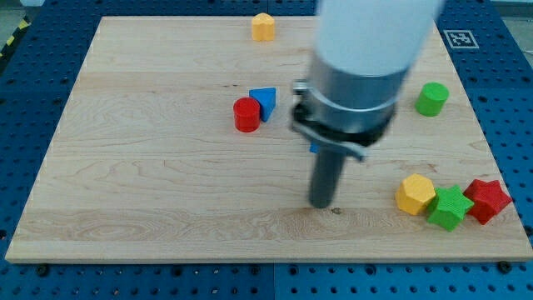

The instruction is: Slide the blue cube top left to the hexagon

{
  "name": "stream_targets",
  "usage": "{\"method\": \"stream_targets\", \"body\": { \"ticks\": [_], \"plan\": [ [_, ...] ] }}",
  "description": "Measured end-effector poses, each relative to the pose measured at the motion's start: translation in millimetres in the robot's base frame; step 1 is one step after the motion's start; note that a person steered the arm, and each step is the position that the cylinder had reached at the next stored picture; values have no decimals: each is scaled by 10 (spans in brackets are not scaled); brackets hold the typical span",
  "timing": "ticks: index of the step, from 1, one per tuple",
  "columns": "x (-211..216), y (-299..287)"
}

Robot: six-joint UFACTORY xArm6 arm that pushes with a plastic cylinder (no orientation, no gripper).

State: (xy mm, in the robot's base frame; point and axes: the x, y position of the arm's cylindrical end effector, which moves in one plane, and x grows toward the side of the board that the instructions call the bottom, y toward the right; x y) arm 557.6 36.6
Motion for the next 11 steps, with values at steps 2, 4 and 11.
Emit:
{"method": "stream_targets", "body": {
  "ticks": [2, 4, 11],
  "plan": [
    [-750, -347],
    [-979, -94],
    [-770, 961]
  ]
}}
